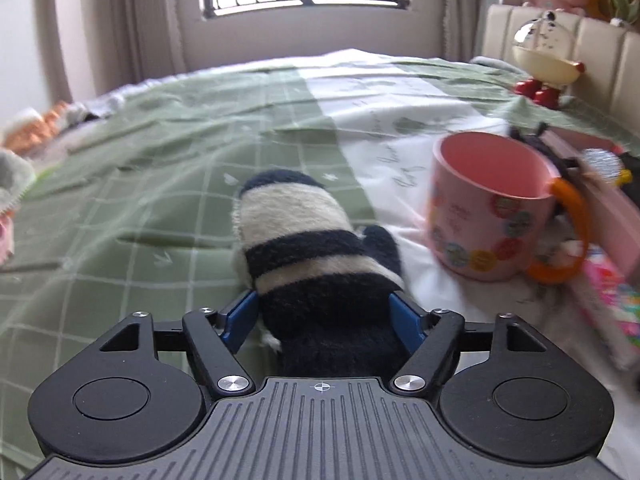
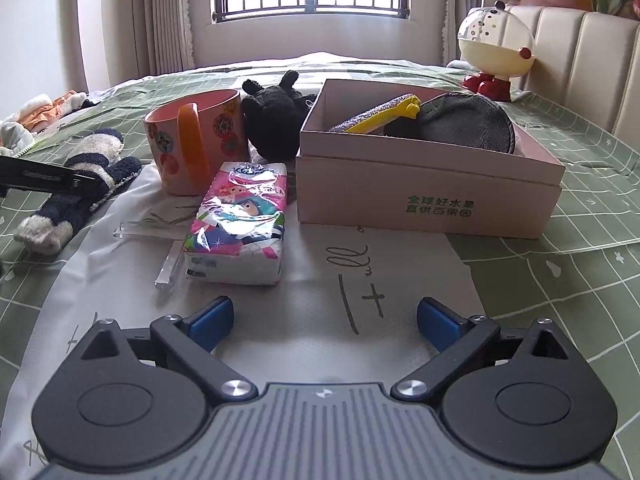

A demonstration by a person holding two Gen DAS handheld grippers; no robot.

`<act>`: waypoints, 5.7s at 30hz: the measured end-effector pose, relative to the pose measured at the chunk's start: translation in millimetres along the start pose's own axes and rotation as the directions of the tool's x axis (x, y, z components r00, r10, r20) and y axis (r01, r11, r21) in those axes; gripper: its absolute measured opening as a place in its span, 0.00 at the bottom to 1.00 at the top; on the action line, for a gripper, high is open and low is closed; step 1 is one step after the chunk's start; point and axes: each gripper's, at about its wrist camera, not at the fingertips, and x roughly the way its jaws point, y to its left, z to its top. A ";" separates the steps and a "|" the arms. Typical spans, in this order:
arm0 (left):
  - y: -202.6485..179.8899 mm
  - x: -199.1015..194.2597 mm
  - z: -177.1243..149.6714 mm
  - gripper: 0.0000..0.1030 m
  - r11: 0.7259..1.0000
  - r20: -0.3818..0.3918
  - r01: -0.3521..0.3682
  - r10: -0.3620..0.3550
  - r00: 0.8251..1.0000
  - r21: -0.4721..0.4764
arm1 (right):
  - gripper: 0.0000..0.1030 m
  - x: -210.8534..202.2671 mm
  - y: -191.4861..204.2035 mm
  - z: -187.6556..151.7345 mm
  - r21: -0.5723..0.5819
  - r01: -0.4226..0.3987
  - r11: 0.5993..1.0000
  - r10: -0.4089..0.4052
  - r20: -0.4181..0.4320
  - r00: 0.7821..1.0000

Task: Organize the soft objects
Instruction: 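Reach and grasp the striped black-and-white knit mitten with the left tool, then hold the mitten in the left tool while the right tool grasps the clear plastic strip, then carry the mitten and plastic strip over the pink box and open both tools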

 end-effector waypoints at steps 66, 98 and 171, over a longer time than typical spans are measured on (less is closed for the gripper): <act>72.2 -63.6 -75.0 0.62 0.858 0.073 0.388 -0.387 0.919 -0.336 | 0.95 -52.4 90.5 -27.7 -0.320 -0.234 0.918 0.204 -0.125 0.971; 74.1 -61.2 -88.3 0.54 0.852 0.083 0.390 -0.386 0.919 -0.349 | 0.96 -38.8 18.3 -8.5 0.124 -0.019 0.992 0.025 -0.046 0.999; -166.5 13.3 176.3 0.41 0.678 0.119 0.691 -0.687 0.717 -0.253 | 0.66 -23.8 -129.9 195.2 -0.014 0.003 1.000 0.001 0.280 0.960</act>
